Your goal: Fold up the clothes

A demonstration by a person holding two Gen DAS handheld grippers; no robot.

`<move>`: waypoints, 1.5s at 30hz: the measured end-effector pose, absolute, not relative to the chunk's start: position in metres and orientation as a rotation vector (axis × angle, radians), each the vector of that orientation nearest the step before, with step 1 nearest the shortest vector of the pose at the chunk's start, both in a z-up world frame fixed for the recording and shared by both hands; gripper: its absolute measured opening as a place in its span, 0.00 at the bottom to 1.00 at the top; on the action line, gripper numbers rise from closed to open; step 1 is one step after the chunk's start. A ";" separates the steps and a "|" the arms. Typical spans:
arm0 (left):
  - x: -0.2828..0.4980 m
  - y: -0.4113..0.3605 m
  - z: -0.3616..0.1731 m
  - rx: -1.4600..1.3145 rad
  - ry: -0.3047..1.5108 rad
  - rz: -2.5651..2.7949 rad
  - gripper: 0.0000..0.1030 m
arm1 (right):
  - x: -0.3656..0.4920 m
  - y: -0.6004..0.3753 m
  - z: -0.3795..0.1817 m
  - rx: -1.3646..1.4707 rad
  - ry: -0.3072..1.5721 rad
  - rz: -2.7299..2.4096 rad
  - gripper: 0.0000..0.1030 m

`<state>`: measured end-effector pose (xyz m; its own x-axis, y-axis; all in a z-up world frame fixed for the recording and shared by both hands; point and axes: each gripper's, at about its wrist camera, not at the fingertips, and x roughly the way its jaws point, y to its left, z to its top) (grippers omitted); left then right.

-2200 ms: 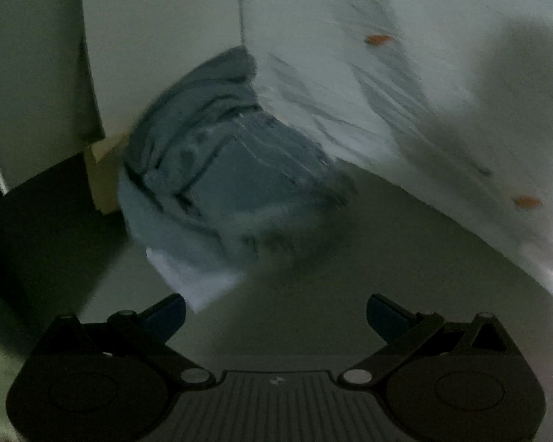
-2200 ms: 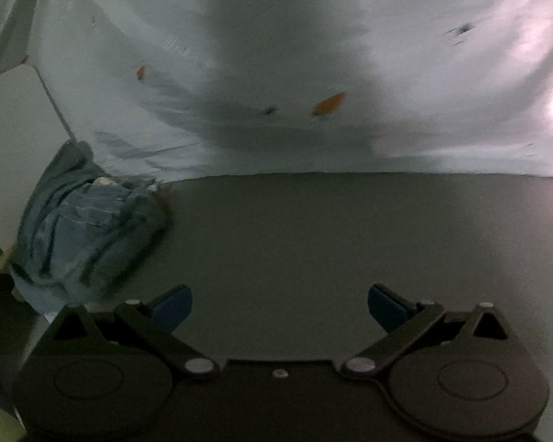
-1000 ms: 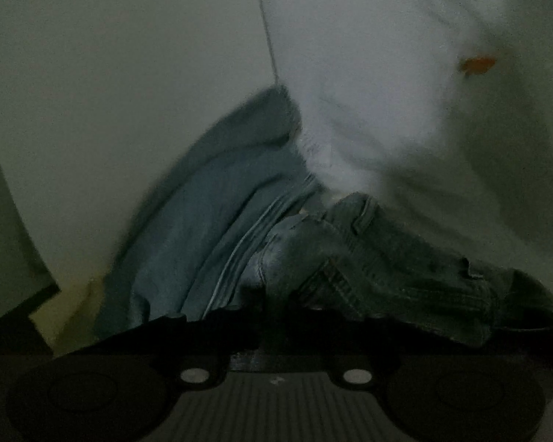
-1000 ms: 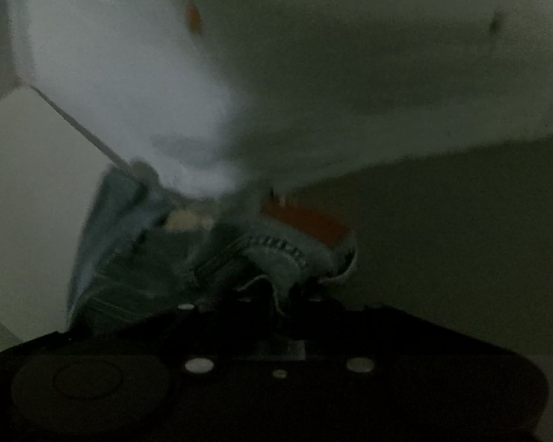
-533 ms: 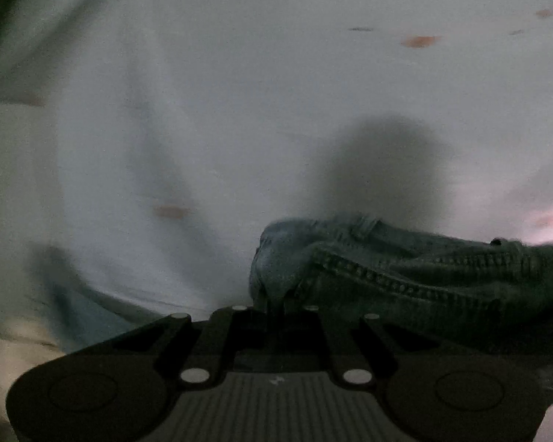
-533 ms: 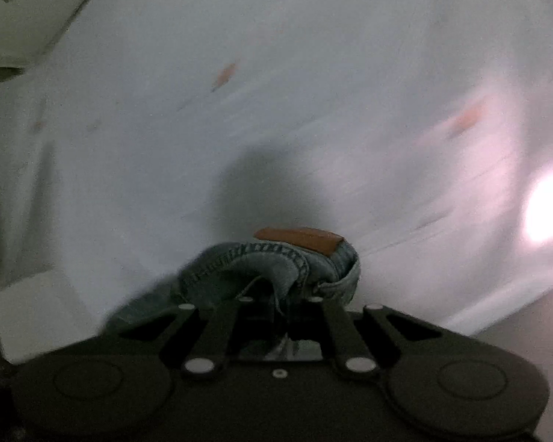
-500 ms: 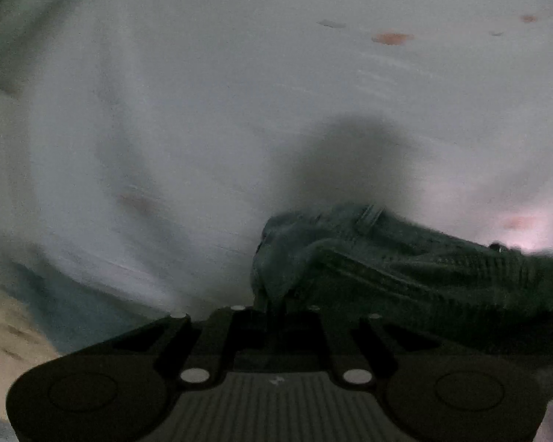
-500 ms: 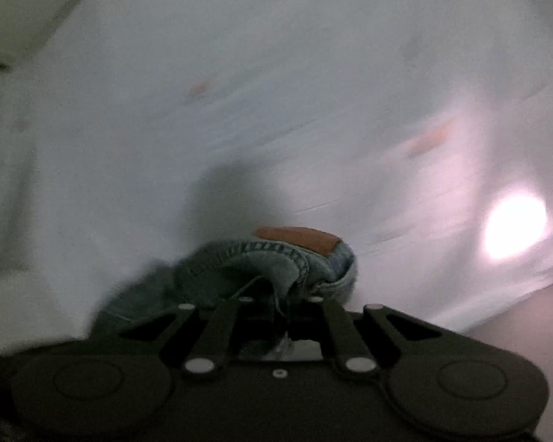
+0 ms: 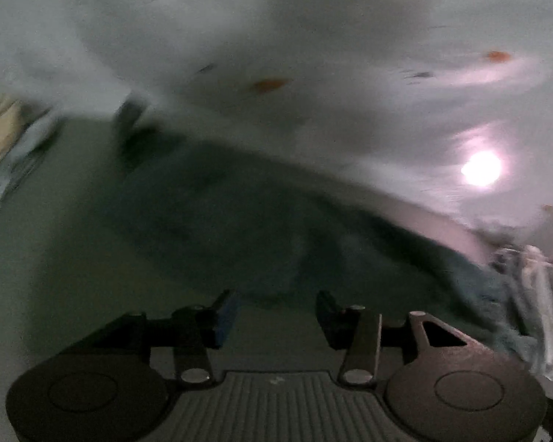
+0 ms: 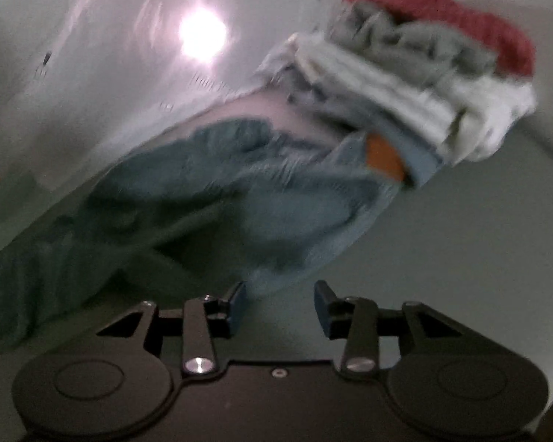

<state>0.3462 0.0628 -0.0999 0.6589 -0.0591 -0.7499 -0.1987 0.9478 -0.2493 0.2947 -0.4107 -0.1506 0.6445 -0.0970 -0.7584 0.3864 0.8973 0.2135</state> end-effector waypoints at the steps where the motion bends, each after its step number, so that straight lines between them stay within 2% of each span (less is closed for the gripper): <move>1: 0.346 0.074 -0.106 -0.332 0.870 0.121 0.50 | 0.295 -0.407 -0.159 0.410 0.842 -0.262 0.41; 6: 0.353 0.107 -0.124 -0.377 0.898 0.257 0.56 | 0.357 -0.377 -0.165 0.534 0.832 -0.081 0.44; 8: 0.364 0.113 -0.131 -0.392 0.899 0.284 0.62 | 0.379 -0.369 -0.173 0.609 0.838 -0.055 0.45; 11: 0.386 0.125 -0.143 -0.413 0.918 0.309 0.62 | 0.392 -0.366 -0.181 0.685 0.843 -0.064 0.46; 17: 0.434 0.155 -0.172 -0.437 0.929 0.385 0.63 | 0.380 -0.397 -0.180 0.672 0.778 -0.296 0.47; 22: 0.480 0.175 -0.189 -0.431 0.927 0.438 0.63 | 0.368 -0.435 -0.179 0.632 0.719 -0.553 0.51; 27: 0.507 0.188 -0.205 -0.502 0.922 0.437 0.63 | 0.359 -0.454 -0.194 0.622 0.749 -0.716 0.57; 28: 0.510 0.189 -0.208 -0.526 0.914 0.434 0.61 | 0.359 -0.456 -0.199 0.648 0.760 -0.711 0.57; 30: 0.514 0.189 -0.213 -0.550 0.893 0.444 0.50 | 0.359 -0.458 -0.208 0.696 0.779 -0.701 0.57; 31: 0.516 0.189 -0.215 -0.549 0.885 0.460 0.34 | 0.361 -0.457 -0.209 0.698 0.773 -0.698 0.64; 32: 0.518 0.188 -0.215 -0.533 0.880 0.486 0.18 | 0.363 -0.456 -0.211 0.701 0.767 -0.694 0.67; 33: 0.519 0.189 -0.216 -0.522 0.879 0.500 0.09 | 0.364 -0.455 -0.213 0.700 0.763 -0.690 0.68; 34: 0.519 0.191 -0.217 -0.537 0.868 0.505 0.03 | 0.367 -0.454 -0.213 0.671 0.769 -0.686 0.63; 35: 0.518 0.194 -0.218 -0.559 0.855 0.511 0.01 | 0.370 -0.452 -0.213 0.639 0.769 -0.674 0.54; 36: 0.516 0.196 -0.217 -0.577 0.844 0.514 0.01 | 0.374 -0.450 -0.212 0.613 0.771 -0.646 0.37; 37: 0.515 0.199 -0.217 -0.593 0.836 0.516 0.00 | 0.377 -0.449 -0.210 0.580 0.770 -0.634 0.12; 40: 0.510 0.201 -0.201 -0.572 0.792 0.542 0.00 | 0.378 -0.450 -0.190 0.590 0.746 -0.599 0.05; 45: 0.507 0.225 -0.143 -0.570 0.652 0.560 0.00 | 0.389 -0.442 -0.105 0.558 0.539 -0.433 0.04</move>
<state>0.5073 0.2245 -0.1430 0.6617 0.2962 -0.6887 -0.6362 0.7079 -0.3068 0.3887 -0.4422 -0.1046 0.7764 -0.2378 -0.5837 0.5192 0.7664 0.3784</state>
